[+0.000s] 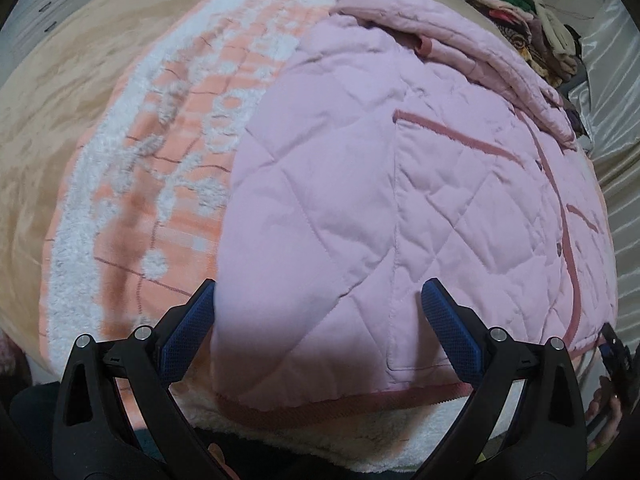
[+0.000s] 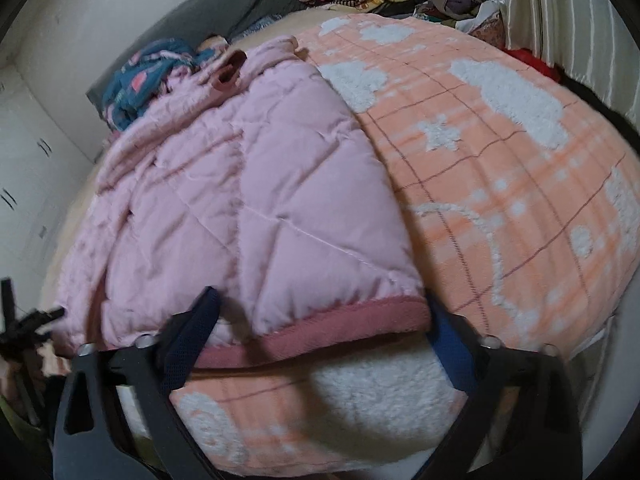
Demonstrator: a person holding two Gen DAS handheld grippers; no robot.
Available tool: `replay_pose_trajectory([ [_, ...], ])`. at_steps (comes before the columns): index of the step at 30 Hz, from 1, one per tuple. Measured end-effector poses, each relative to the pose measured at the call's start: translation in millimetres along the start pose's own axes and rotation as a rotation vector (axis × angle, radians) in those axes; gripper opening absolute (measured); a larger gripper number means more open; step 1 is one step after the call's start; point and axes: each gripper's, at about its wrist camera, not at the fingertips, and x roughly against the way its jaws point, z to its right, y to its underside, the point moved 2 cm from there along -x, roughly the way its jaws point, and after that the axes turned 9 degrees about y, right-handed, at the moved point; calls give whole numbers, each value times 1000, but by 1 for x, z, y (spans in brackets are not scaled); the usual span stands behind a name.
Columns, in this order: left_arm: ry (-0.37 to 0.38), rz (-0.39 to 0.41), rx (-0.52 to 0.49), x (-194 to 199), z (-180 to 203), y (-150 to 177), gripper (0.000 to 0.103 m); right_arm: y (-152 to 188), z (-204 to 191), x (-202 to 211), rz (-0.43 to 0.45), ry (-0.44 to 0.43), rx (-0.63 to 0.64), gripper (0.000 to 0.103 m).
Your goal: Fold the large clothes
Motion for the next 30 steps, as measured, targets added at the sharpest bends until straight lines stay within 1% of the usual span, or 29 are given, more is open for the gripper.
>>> replay_pose_trajectory([
  [1,-3,-6,-4,-2,1,0,94,-1,0,2,5,6,-10,57],
  [2,-1,-12,-6,-4,1,0,94,-3,1,4,12,-8,-20,48],
  [3,2,-20,-5,-5,2,0,94,-5,1,8,24,-51,-27,34],
  [4,3,-32,-7,-8,2,1,94,-8,0,12,39,-77,-31,32],
  [6,11,-46,-8,-10,2,1,94,-13,-4,21,69,-92,-19,34],
  [8,20,-54,-1,-12,1,1,94,-15,-3,19,64,-95,-28,37],
  [9,23,-58,2,-13,0,0,94,-15,1,15,49,-101,-53,45],
  [10,27,-67,8,-14,-1,0,94,-15,2,10,37,-112,-71,57],
  [12,41,-81,25,-17,-4,-1,94,-9,8,0,11,-143,-114,62],
  [13,53,-87,41,-19,-7,-2,94,-7,8,-2,5,-138,-117,65],
  [16,87,-99,69,-21,-13,-4,94,-2,10,-6,2,-141,-125,69],
  [18,102,-103,82,-22,-16,-5,94,-1,12,-7,-4,-151,-143,70],
  [19,108,-105,86,-22,-17,-5,94,-1,12,-7,-3,-148,-140,68],
  [20,109,-107,86,-22,-17,-5,94,0,9,-6,-1,-137,-125,65],
  [22,107,-106,76,-22,-15,-5,94,-1,5,-3,10,-136,-109,39],
  [25,123,-86,59,-19,-11,-6,93,-4,6,3,39,-156,-128,29],
  [26,129,-80,55,-18,-11,-7,92,-4,6,5,51,-171,-139,27],
  [28,129,-70,41,-16,-9,-6,80,-7,6,8,61,-185,-143,20],
  [29,129,-66,30,-15,-6,-6,77,-9,5,11,72,-196,-141,19],
  [30,129,-60,19,-14,-4,-6,66,-11,3,15,86,-207,-136,17],
])
